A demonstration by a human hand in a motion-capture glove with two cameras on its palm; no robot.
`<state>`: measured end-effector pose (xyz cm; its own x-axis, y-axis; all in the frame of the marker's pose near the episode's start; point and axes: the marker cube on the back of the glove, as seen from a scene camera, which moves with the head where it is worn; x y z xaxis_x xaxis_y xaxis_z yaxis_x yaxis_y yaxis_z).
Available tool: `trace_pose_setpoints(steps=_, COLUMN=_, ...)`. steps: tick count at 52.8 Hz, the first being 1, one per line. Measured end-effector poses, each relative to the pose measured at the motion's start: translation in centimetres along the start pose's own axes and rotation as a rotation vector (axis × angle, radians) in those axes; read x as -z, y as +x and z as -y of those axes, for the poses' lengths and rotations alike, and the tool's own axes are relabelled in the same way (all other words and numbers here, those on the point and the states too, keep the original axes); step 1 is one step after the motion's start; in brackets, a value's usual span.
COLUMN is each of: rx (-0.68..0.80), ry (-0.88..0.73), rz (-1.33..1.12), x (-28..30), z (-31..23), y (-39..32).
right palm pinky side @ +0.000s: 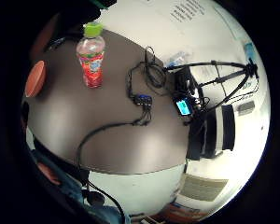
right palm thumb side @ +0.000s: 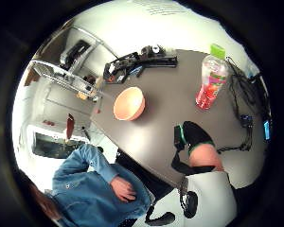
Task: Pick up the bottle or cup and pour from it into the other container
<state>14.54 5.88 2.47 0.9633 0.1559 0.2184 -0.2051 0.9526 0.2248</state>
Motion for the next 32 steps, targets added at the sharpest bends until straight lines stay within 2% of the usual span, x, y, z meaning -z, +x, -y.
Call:
trace_pose_setpoints(steps=19, rx=-0.028, ry=0.071, rz=0.274, x=-3.0, z=0.3, y=8.6)
trace_pose_setpoints(steps=32, rx=-0.031, ry=0.142, rz=0.626, x=-6.2, z=0.5, y=10.4)
